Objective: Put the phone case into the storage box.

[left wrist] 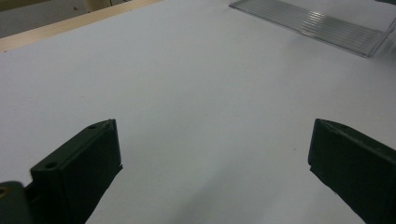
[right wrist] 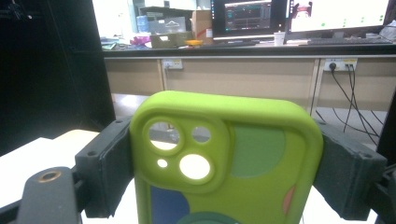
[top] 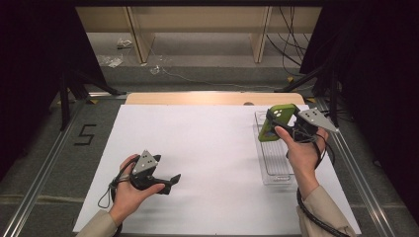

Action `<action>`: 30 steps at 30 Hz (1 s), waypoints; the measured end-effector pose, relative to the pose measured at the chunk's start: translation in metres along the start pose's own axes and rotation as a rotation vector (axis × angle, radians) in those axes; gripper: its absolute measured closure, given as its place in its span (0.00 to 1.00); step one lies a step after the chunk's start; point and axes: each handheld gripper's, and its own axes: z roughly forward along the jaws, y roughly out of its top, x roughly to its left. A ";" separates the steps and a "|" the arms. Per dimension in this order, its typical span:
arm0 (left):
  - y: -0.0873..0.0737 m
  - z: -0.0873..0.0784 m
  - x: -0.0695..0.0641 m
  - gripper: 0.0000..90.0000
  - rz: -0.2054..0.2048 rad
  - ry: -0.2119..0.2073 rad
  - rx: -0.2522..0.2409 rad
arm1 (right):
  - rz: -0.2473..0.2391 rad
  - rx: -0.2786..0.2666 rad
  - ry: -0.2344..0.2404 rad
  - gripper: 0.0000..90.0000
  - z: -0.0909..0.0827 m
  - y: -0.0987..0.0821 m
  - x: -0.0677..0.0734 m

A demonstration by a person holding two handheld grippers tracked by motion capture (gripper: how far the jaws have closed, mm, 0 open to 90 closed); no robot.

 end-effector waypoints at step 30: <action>-0.001 0.002 0.000 0.03 -0.006 -0.003 0.018 | -0.028 0.031 -0.041 0.19 0.010 -0.007 -0.011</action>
